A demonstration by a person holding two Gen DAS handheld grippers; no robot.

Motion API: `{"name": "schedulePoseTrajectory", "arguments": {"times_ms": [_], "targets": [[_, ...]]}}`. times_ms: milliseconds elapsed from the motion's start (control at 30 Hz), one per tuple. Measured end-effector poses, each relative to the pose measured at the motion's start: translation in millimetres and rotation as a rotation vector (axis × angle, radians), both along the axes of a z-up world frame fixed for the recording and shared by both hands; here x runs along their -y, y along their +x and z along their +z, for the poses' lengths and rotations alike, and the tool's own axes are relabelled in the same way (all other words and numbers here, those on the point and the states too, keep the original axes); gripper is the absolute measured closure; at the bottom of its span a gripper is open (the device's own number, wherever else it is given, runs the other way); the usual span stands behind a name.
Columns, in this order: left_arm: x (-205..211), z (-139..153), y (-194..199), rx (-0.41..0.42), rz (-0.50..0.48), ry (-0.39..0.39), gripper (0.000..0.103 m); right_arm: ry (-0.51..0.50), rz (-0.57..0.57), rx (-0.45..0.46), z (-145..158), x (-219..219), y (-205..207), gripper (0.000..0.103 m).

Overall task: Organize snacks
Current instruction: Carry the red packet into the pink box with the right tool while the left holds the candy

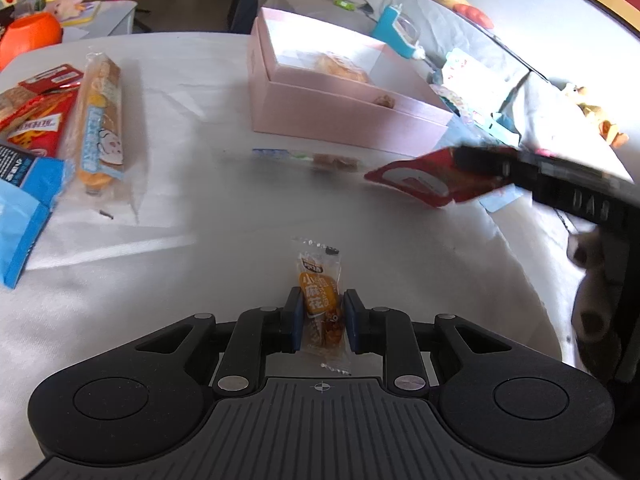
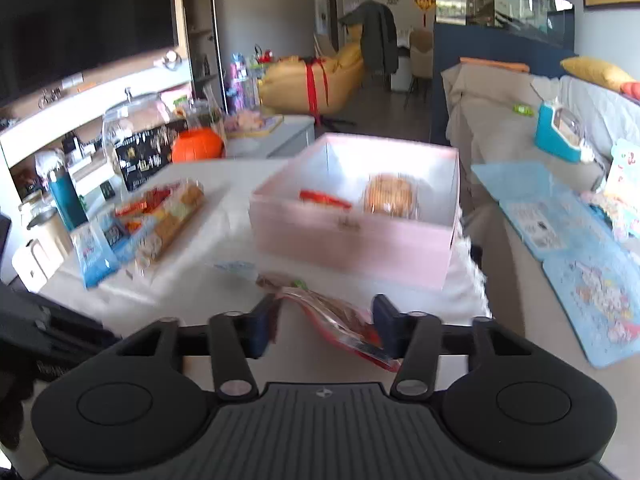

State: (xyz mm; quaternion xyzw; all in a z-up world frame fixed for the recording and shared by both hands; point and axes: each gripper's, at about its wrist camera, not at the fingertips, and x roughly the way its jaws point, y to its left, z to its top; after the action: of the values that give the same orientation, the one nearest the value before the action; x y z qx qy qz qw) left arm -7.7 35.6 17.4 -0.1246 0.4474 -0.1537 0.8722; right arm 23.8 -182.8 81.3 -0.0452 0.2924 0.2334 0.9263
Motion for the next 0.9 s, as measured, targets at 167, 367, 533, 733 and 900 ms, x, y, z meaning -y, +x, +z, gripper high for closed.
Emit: {"name": "schedulePoseTrajectory", "arguments": {"times_ms": [167, 367, 533, 733, 900], "targets": [[-2, -1, 1, -0.002, 0.005, -0.009, 0.078, 0.019, -0.053, 0.066, -1, -5, 29, 0.057], [-3, -2, 5, -0.001, 0.01, -0.025, 0.078, 0.084, -0.209, 0.083, -14, 9, 54, 0.024], [-3, -3, 12, 0.0, 0.019, -0.046, 0.078, 0.098, -0.231, 0.138, -17, 18, 50, 0.021], [-3, -3, 17, 0.003, 0.045, -0.052, 0.078, 0.141, -0.201, 0.19, 18, 31, 70, 0.021], [-3, -4, 17, 0.016, 0.061, -0.045, 0.078, 0.159, -0.278, 0.115, 18, 38, 63, 0.02]]}}
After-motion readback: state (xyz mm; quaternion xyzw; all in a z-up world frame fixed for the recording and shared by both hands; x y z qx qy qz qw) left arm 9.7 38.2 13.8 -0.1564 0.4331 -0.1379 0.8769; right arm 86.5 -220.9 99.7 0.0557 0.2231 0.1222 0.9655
